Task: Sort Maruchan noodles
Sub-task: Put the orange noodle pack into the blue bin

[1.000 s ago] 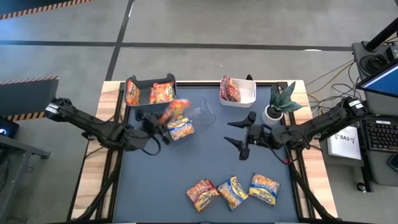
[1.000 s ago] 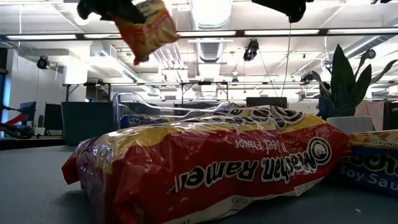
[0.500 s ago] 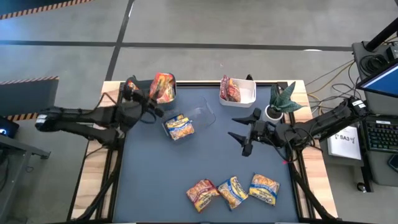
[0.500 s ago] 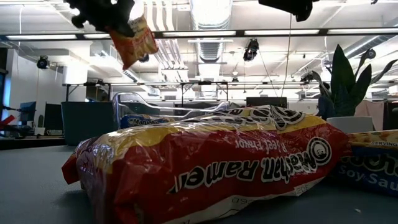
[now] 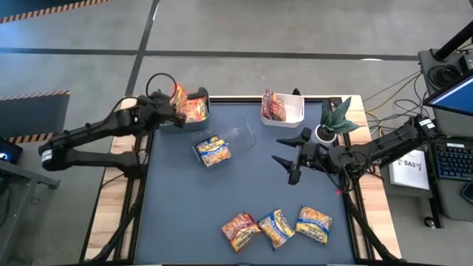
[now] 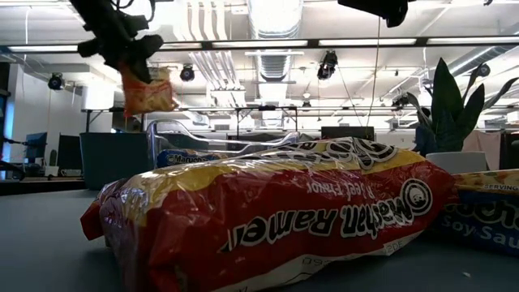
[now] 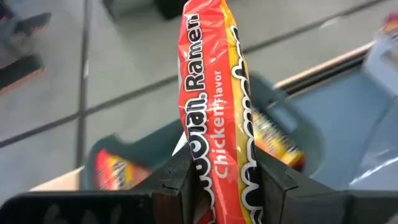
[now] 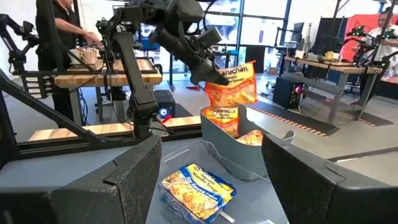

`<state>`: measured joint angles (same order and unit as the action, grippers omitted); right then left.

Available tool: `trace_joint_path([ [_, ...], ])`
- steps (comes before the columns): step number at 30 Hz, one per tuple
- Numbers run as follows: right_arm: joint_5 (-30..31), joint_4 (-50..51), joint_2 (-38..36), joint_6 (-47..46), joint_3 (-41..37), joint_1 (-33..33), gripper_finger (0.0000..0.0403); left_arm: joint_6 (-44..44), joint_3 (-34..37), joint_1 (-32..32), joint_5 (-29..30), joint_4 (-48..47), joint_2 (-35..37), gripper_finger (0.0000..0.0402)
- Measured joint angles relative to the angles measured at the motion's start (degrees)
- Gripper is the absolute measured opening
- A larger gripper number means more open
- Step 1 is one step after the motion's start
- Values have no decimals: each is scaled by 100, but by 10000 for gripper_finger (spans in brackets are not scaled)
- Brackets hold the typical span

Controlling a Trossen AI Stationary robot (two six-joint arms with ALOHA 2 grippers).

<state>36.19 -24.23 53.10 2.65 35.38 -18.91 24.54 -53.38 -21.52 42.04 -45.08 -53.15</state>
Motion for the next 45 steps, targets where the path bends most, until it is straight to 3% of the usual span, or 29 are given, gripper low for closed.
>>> trace_joint_path([
  [6, -1, 34, 22, -5, 0, 21, 265, 207, -328, -64, 246, -875, -305, 90],
  [13, -3, 103, 26, -56, 0, 21, 265, 445, -175, -721, 382, -1008, -537, 90],
  [19, -5, 107, 26, -54, 0, 21, 265, 473, 293, -1303, 67, -434, -572, 90],
  [27, -5, 127, 26, -51, 0, 21, 265, 454, 846, -1506, -18, 526, -606, 90],
  [45, -7, 131, 26, -49, 0, 21, 265, 924, 1416, -1774, -79, 872, -1177, 90],
])
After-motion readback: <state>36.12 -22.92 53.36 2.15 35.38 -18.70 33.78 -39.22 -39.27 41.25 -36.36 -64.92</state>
